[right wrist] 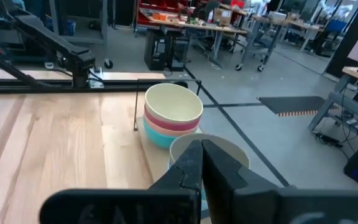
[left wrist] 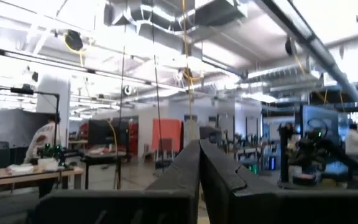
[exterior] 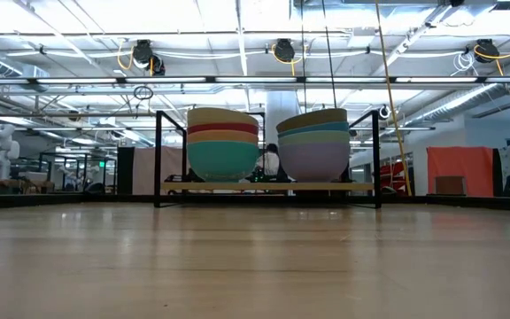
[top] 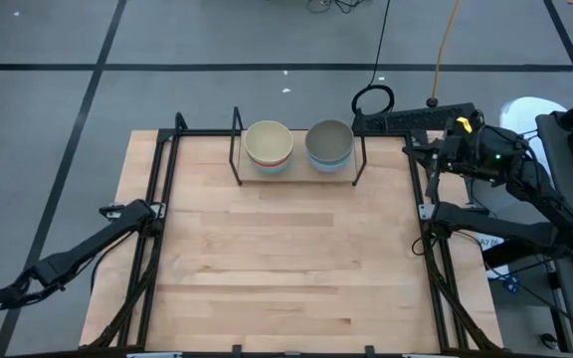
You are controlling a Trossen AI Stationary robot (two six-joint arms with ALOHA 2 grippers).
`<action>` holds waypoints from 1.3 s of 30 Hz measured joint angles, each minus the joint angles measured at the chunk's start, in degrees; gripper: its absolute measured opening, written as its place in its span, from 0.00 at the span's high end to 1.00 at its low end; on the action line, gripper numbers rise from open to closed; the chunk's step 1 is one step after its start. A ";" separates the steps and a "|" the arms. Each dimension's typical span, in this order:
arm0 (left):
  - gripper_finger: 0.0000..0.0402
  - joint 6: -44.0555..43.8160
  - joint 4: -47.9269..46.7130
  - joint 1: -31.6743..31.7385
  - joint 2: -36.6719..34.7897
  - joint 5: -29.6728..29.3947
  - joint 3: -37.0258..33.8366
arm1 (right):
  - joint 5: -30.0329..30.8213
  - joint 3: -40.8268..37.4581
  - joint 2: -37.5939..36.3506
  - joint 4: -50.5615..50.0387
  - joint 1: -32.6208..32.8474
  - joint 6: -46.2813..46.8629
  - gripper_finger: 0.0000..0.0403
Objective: Place and stack bowls onto a shelf
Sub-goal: Return to Home Position
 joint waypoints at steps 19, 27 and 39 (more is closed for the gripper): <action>0.92 -2.80 0.00 3.49 -9.33 -0.08 0.02 | 0.00 -0.93 -12.51 -8.53 0.00 6.27 1.00; 0.92 -3.38 0.02 4.92 -11.01 0.02 0.02 | 0.00 -9.03 -20.46 -5.22 0.00 7.89 1.00; 0.92 -2.56 0.00 5.58 -11.19 0.11 0.02 | 0.00 -22.05 -26.39 6.19 0.00 7.74 1.00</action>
